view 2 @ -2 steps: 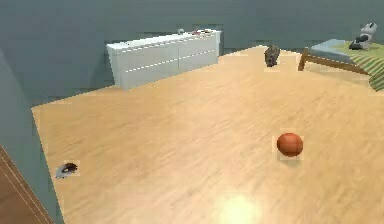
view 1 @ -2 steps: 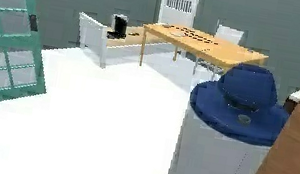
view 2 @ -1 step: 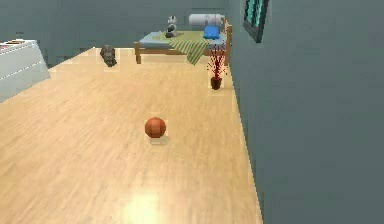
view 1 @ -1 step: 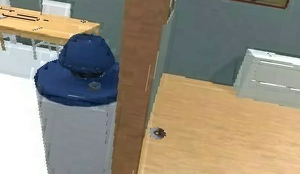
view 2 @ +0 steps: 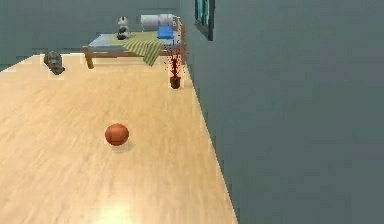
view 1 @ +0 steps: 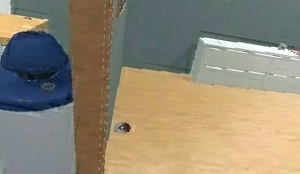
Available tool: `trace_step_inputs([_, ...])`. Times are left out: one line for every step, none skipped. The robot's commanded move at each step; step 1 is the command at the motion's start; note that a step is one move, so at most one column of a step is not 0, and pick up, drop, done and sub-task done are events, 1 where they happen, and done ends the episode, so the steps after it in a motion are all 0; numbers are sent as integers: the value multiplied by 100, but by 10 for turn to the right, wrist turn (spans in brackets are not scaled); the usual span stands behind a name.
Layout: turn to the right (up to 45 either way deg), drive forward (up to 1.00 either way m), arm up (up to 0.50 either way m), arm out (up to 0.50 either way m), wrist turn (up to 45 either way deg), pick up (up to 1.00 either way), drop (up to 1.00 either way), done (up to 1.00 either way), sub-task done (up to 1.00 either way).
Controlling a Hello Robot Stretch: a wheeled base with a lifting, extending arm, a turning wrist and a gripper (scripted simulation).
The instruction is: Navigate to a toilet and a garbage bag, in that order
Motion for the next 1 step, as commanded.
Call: trace_step_inputs([0,5,0,0,0,0,0,0,0])
